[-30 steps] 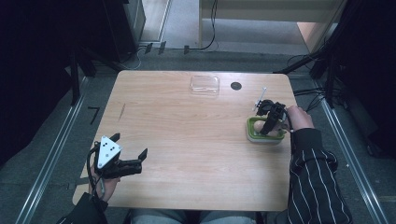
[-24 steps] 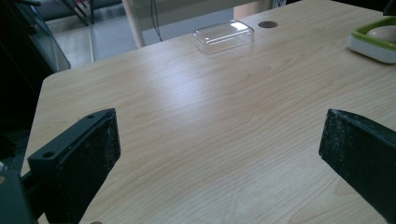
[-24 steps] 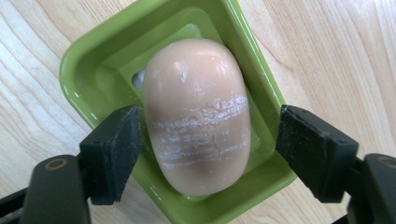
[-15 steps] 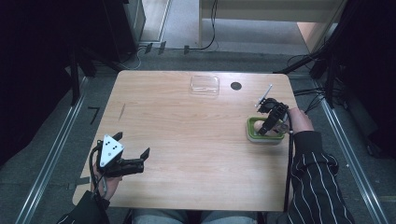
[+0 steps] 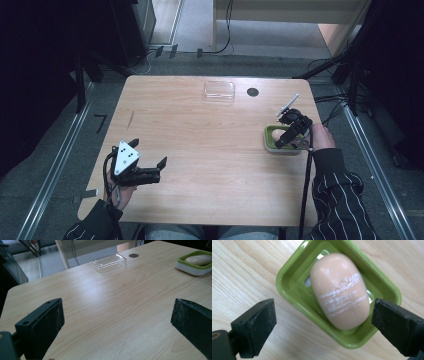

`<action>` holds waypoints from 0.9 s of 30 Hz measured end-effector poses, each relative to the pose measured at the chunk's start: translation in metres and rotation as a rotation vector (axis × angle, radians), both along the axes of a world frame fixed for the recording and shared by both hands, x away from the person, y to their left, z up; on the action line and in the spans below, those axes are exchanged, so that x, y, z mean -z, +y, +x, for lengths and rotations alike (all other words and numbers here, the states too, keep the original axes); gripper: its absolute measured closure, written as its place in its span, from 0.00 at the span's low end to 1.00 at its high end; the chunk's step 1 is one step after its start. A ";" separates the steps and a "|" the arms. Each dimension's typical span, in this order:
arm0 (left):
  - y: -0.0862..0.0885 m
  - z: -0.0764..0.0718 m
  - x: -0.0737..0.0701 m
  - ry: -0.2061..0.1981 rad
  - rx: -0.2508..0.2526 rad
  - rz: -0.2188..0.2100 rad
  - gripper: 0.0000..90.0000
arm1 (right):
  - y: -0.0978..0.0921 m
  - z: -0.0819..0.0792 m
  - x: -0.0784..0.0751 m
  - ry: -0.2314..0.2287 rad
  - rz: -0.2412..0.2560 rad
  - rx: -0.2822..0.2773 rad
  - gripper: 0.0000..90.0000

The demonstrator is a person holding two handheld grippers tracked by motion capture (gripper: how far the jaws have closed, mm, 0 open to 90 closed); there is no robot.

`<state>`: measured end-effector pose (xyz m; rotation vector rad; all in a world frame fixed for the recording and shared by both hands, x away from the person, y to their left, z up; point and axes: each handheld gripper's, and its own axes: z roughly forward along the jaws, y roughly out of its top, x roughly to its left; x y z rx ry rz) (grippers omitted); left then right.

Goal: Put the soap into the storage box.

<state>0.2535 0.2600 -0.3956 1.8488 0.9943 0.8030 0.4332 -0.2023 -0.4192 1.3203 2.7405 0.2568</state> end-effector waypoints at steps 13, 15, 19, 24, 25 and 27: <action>-0.009 0.007 0.000 0.000 0.036 -0.001 0.00 | 0.007 -0.026 -0.003 -0.020 0.005 0.031 0.05; -0.010 0.008 0.000 0.001 0.036 -0.003 0.00 | 0.008 -0.028 -0.003 -0.022 0.004 0.035 0.04; -0.011 0.008 0.000 -0.002 0.041 -0.005 0.00 | 0.012 -0.040 -0.004 -0.027 -0.001 0.037 0.04; -0.011 0.008 -0.001 0.000 0.044 -0.006 0.00 | 0.016 -0.051 -0.006 -0.023 -0.008 0.026 0.04; -0.012 0.008 -0.001 0.000 0.044 -0.007 0.00 | 0.018 -0.057 -0.006 -0.022 -0.010 0.020 0.04; -0.012 0.008 -0.001 -0.001 0.044 -0.009 0.00 | 0.019 -0.060 -0.006 -0.028 -0.013 0.016 0.04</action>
